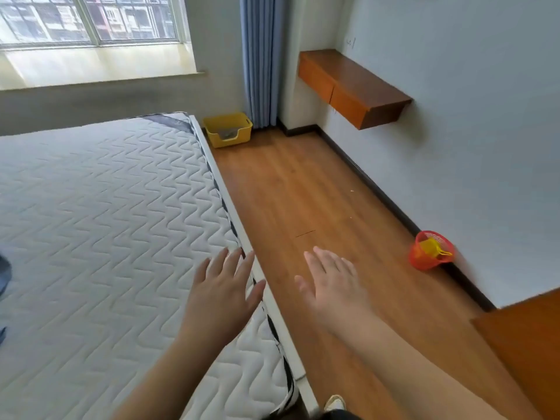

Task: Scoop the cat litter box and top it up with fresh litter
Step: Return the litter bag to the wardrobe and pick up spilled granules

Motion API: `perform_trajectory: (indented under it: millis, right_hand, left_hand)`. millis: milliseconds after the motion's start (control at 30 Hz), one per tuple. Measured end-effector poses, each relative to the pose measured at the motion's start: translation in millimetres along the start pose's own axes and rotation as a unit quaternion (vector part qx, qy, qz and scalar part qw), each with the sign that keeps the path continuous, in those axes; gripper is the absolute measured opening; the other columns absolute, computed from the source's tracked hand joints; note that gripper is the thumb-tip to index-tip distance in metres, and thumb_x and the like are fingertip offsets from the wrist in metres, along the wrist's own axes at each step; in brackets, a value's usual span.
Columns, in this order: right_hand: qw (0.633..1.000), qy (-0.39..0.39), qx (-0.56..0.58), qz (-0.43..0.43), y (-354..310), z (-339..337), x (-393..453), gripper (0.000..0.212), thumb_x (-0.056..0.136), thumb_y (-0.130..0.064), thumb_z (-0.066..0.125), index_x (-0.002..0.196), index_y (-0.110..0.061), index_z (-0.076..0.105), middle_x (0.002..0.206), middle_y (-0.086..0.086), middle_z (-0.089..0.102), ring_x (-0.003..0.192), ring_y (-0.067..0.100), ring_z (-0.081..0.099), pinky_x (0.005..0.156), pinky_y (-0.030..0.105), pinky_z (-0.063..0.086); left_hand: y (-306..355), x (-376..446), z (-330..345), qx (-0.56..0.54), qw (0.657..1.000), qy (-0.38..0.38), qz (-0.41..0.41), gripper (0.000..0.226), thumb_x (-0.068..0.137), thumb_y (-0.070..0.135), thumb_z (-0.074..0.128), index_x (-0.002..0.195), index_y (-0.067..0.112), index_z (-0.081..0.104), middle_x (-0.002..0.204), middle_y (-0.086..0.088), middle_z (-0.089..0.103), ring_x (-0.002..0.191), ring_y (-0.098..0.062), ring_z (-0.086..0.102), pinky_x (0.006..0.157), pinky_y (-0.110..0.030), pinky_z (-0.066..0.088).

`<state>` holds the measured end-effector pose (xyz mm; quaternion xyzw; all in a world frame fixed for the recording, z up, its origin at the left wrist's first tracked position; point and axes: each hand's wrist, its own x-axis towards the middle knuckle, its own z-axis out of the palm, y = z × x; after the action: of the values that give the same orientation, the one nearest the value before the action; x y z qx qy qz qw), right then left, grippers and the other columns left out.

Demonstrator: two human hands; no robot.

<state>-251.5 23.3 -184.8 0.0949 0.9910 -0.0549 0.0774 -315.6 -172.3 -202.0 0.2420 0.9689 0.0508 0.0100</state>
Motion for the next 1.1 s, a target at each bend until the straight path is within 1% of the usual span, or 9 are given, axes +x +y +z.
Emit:
perform_trajectory:
  millis: [67, 167, 300, 400, 567, 700, 867, 967, 1100]
  right_hand:
    - [1.0, 0.002, 0.009, 0.021, 19.6, -5.0, 0.3, 0.088, 0.08, -0.065, -0.013, 0.152, -0.023, 0.016, 0.16, -0.001, 0.013, 0.147, 0.016, 0.009, 0.119, 0.037, 0.004]
    - [0.998, 0.009, 0.02, 0.051, 52.5, -10.6, 5.4, 0.077, 0.088, -0.062, -0.002, 0.153, -0.024, 0.017, 0.16, -0.002, 0.013, 0.147, 0.016, 0.009, 0.119, 0.037, 0.003]
    - [0.999, 0.003, 0.019, 0.047, 95.8, -11.7, 18.3, 0.077, 0.088, -0.063, -0.001, 0.152, -0.024, 0.019, 0.16, -0.002, 0.014, 0.147, 0.015, 0.009, 0.119, 0.036, 0.004]
    - [0.999, -0.002, 0.032, 0.041, 137.7, -9.2, 37.3, 0.074, 0.089, -0.06, 0.0, 0.153, -0.025, 0.016, 0.16, -0.001, 0.013, 0.147, 0.016, 0.008, 0.119, 0.035, 0.004]
    - [0.999, 0.024, 0.03, 0.025, 225.5, -17.4, 84.0, 0.087, 0.081, -0.065, -0.016, 0.153, -0.025, 0.014, 0.16, 0.0, 0.017, 0.147, 0.018, 0.012, 0.118, 0.035, 0.007]
    - [1.0, -0.002, 0.031, -0.004, 290.4, -29.7, 115.5, 0.074, 0.089, -0.06, -0.003, 0.153, -0.025, 0.012, 0.16, 0.0, 0.014, 0.148, 0.018, 0.008, 0.117, 0.035, 0.001]
    - [1.0, 0.002, 0.015, 0.015, 367.4, -45.0, 154.2, 0.063, 0.097, -0.056, 0.009, 0.152, -0.026, 0.016, 0.16, -0.003, 0.016, 0.147, 0.017, 0.009, 0.12, 0.037, 0.005]
    - [0.999, 0.012, 0.025, 0.031, 392.7, -49.8, 173.2, 0.062, 0.097, -0.056, 0.011, 0.152, -0.027, 0.019, 0.158, -0.003, 0.021, 0.146, 0.017, 0.014, 0.12, 0.037, 0.011]
    - [0.999, 0.002, 0.032, -0.002, 402.1, -52.8, 193.2, 0.061, 0.098, -0.055, 0.011, 0.152, -0.026, 0.018, 0.159, -0.002, 0.02, 0.146, 0.017, 0.013, 0.12, 0.036, 0.009]
  left_hand:
    - [13.8, 11.7, 0.8, -0.01, 1.0, 0.0, 0.024, 0.07, 0.097, 0.06, 0.011, 0.136, 0.021, 0.054, 0.137, -0.003, 0.058, 0.131, -0.026, 0.05, 0.106, -0.048, 0.038]
    - [38.3, 33.0, 0.6, -0.016, 0.998, 0.009, 0.059, 0.073, 0.097, 0.06, 0.007, 0.134, 0.021, 0.056, 0.135, -0.003, 0.059, 0.13, -0.025, 0.051, 0.108, -0.045, 0.032]
    - [76.3, 64.1, 4.9, -0.022, 0.995, 0.034, 0.087, 0.058, 0.095, 0.055, 0.029, 0.128, 0.021, 0.061, 0.128, -0.001, 0.063, 0.125, -0.023, 0.055, 0.105, -0.043, 0.035]
    - [106.3, 97.7, 7.1, -0.009, 0.994, 0.039, 0.101, 0.056, 0.093, 0.054, 0.033, 0.129, 0.021, 0.061, 0.128, 0.001, 0.063, 0.125, -0.022, 0.055, 0.105, -0.042, 0.033]
    - [179.2, 160.5, 17.3, 0.006, 0.998, 0.025, 0.054, 0.059, 0.092, 0.057, 0.031, 0.134, 0.023, 0.056, 0.13, 0.001, 0.062, 0.125, -0.023, 0.055, 0.105, -0.041, 0.035]
    - [239.3, 208.2, 24.4, 0.012, 0.999, 0.014, 0.026, 0.062, 0.094, 0.058, 0.027, 0.135, 0.022, 0.055, 0.131, -0.002, 0.062, 0.126, -0.023, 0.054, 0.103, -0.044, 0.042]
    - [303.5, 258.0, 31.8, 0.012, 0.999, -0.015, 0.028, 0.068, 0.095, 0.064, 0.013, 0.145, 0.028, 0.041, 0.145, 0.0, 0.049, 0.139, -0.025, 0.039, 0.113, -0.045, 0.033]
    - [314.4, 279.9, 26.4, 0.026, 0.999, 0.001, 0.035, 0.067, 0.096, 0.063, 0.014, 0.143, 0.027, 0.044, 0.144, -0.001, 0.051, 0.14, -0.025, 0.038, 0.114, -0.044, 0.031]
    - [315.2, 303.0, 17.1, 0.029, 0.999, 0.003, 0.02, 0.068, 0.095, 0.064, 0.015, 0.145, 0.026, 0.042, 0.146, -0.001, 0.048, 0.141, -0.023, 0.035, 0.116, -0.043, 0.028]
